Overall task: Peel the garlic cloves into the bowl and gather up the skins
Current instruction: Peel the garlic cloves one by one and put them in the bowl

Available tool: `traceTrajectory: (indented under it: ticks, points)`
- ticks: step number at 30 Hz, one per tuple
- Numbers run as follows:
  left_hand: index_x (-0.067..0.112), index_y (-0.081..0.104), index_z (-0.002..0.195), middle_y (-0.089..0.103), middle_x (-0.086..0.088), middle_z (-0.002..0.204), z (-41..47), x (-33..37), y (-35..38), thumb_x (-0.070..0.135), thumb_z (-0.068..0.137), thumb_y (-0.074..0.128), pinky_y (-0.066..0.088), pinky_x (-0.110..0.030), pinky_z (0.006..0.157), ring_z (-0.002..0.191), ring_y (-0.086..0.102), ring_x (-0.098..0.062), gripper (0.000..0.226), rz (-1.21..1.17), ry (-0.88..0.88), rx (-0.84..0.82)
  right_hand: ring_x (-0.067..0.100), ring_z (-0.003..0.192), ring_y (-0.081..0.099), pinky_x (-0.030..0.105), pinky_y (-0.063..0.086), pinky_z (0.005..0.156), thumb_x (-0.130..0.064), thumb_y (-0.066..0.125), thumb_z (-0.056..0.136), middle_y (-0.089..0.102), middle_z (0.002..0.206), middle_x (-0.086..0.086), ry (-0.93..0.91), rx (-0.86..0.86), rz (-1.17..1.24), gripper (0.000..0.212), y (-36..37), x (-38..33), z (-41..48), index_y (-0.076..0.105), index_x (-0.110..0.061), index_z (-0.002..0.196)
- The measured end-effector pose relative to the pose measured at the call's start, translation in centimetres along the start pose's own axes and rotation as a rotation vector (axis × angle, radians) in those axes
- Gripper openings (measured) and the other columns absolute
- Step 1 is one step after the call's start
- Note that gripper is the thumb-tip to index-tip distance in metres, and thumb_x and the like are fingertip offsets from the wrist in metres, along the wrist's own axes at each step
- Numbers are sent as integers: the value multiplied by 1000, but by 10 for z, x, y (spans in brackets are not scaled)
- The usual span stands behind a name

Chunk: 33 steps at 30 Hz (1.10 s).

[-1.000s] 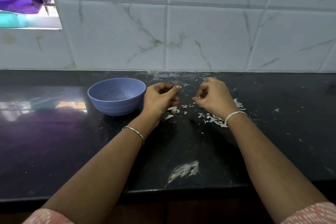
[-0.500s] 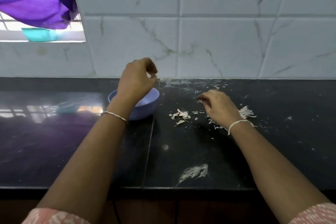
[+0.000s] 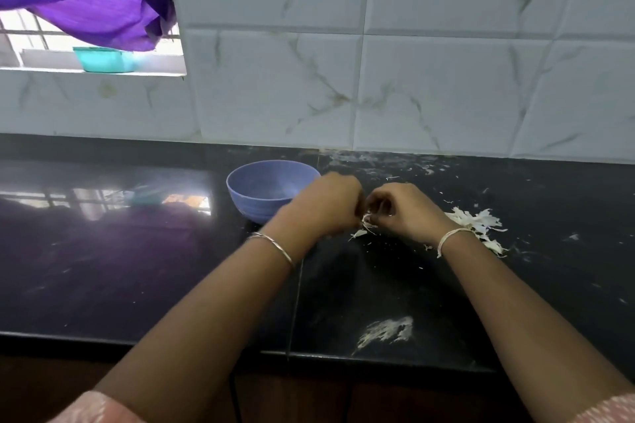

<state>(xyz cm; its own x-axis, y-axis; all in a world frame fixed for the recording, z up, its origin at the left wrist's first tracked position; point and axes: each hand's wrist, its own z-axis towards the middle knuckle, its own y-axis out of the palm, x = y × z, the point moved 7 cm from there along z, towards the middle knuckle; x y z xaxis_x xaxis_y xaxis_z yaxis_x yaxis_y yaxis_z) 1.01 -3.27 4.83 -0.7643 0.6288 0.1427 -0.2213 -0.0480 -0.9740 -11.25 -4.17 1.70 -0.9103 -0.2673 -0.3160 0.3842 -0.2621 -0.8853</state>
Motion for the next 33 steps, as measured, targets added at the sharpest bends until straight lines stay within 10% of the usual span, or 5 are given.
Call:
traceTrajectory:
  ticks: [9, 15, 20, 29, 33]
  points:
    - [14, 68, 106, 67, -12, 109, 19, -5, 39, 17, 92, 60, 54, -38, 84, 97, 64, -30, 16, -24, -60, -3, 11, 86, 65, 32, 54, 81, -11, 61, 90, 72, 92, -10, 107, 137, 12, 23, -9, 23, -5, 75, -26, 99]
    - [2, 58, 100, 64, -7, 80, 13, -13, 51, 18, 100, 54, 49, -16, 44, 55, 57, -10, 16, -1205, -290, -8, 7, 98, 67, 16, 50, 78, -13, 60, 96, 73, 105, -1, 150, 53, 757, 19, -6, 15, -8, 70, -16, 112]
    - [7, 62, 86, 61, 3, 61, 14, -11, 57, 20, 98, 56, 44, -11, 41, 43, 52, -1, 19, -1583, -333, -69, 23, 102, 68, 32, 51, 98, -7, 68, 83, 73, 107, 14, 226, 79, 1144, 24, -5, 12, -13, 71, -6, 107]
    - [-1, 60, 96, 62, -9, 77, 22, -23, 61, 18, 99, 56, 48, -17, 46, 48, 54, -9, 20, -1276, -316, 45, 12, 67, 62, 19, 47, 55, 0, 55, 92, 74, 86, 8, 358, 242, 1303, 13, -12, 24, -10, 62, -12, 91]
    - [10, 69, 103, 66, -1, 84, 28, -24, 60, 18, 94, 64, 54, -24, 64, 71, 60, -13, 13, -910, -197, 73, 7, 56, 48, 15, 40, 49, 0, 57, 90, 64, 75, 0, 379, 264, 861, 24, -18, 43, -11, 73, -15, 98]
